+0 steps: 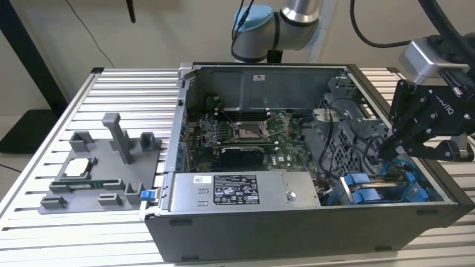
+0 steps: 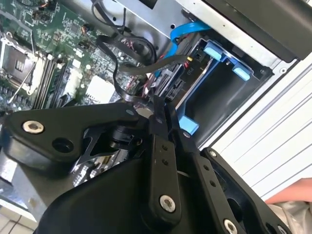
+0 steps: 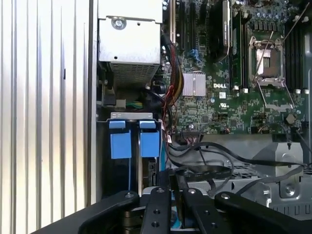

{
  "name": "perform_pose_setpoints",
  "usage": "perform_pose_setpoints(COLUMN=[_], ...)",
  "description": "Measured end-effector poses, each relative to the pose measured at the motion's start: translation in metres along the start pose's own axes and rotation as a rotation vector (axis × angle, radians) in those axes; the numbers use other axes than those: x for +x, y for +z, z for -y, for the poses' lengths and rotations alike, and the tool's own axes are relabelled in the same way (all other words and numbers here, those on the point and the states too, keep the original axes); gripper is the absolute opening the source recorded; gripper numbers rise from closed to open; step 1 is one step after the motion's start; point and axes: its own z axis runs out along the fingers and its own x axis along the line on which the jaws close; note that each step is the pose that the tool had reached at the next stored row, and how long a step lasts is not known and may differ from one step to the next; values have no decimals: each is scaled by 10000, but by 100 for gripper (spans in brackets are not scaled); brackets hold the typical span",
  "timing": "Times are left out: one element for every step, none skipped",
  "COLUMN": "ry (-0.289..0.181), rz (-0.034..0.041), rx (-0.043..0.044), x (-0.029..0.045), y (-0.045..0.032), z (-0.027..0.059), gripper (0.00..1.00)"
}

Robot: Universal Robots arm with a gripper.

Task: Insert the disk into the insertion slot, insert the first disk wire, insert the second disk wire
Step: 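Insert the second disk wire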

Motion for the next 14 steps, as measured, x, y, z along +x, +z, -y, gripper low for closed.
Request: perform_pose_setpoints(ry=[-3, -5, -8, -11, -12, -13, -13, -13, -14, -14, -14, -14, -15, -16], rz=[-2, -7, -12, -19, -27, -36, -49, -59, -67, -72, -77, -81, -88, -93], rx=[19, 38, 55, 71, 83, 93, 100, 106, 112, 117, 123, 130, 136, 142], x=[5, 10, 16, 22, 29, 35, 43, 50, 59, 68, 78, 87, 97, 108], y=[11, 23, 33, 43, 52, 59, 66, 73, 80, 88, 96, 104, 112, 119], z=[-1, -3, -3, -3, -3, -3, -3, -3, -2, -1, 0, 1, 2, 3], gripper=[0, 0, 0, 0, 0, 0, 0, 0, 0, 0, 0, 0, 0, 0])
